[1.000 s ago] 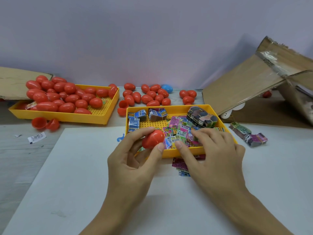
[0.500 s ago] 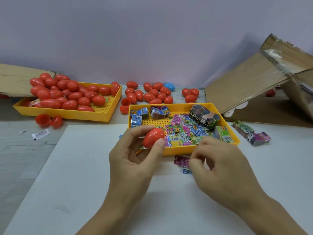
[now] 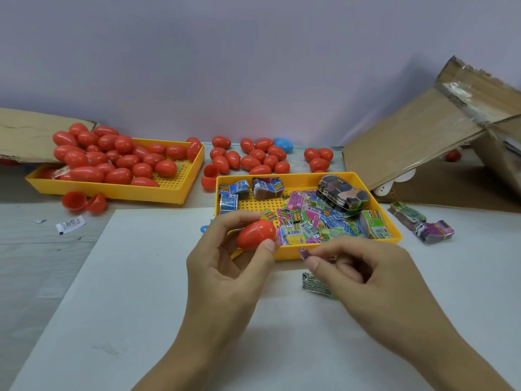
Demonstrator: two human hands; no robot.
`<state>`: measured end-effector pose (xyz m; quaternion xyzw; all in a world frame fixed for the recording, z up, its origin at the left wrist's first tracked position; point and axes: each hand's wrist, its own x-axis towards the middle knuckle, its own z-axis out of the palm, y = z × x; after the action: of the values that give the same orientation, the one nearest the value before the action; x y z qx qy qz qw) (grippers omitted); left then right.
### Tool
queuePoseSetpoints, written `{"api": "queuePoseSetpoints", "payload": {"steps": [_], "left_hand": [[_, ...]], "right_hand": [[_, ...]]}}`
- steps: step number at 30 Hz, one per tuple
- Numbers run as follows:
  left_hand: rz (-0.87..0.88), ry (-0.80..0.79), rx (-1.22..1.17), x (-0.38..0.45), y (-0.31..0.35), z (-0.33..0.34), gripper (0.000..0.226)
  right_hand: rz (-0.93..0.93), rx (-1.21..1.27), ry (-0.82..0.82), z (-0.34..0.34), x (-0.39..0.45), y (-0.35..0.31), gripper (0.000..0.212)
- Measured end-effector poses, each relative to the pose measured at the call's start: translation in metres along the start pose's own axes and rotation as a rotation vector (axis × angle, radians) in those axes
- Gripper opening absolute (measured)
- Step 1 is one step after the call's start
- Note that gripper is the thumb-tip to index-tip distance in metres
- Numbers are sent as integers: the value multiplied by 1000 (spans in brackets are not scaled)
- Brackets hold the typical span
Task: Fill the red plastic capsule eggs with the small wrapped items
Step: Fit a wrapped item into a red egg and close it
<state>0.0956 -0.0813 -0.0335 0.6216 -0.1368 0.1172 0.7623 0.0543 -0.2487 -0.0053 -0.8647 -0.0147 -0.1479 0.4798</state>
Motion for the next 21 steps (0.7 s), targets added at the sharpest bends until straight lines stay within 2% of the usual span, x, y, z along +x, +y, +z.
{"api": "queuePoseSetpoints", "payload": {"steps": [3, 5, 7, 10, 11, 14, 18, 20, 21], "left_hand": [[21, -75, 41, -2, -1, 0, 26], [22, -131, 73, -2, -2, 1, 32], [7, -187, 108, -1, -1, -1, 35], [-40, -297, 120, -1, 3, -2, 16], [-16, -314, 135, -1, 4, -2, 12], [122, -331, 271, 0, 2, 1, 20], [61, -285, 204, 2, -1, 1, 21], [34, -276, 185, 3, -1, 1, 20], [39, -274, 193, 3, -1, 1, 19]], "right_hand": [[140, 288, -17, 3, 3, -5, 5], [349, 566, -127, 3, 3, -9, 17], [510, 761, -276, 3, 4, -13, 17], [606, 892, -357, 3, 4, -14, 15], [620, 925, -356, 4, 4, -14, 15], [643, 1005, -340, 3, 3, -14, 17], [620, 942, -299, 2, 5, -13, 43], [477, 794, -222, 3, 4, -14, 55], [337, 655, -166, 4, 3, -15, 50]]}}
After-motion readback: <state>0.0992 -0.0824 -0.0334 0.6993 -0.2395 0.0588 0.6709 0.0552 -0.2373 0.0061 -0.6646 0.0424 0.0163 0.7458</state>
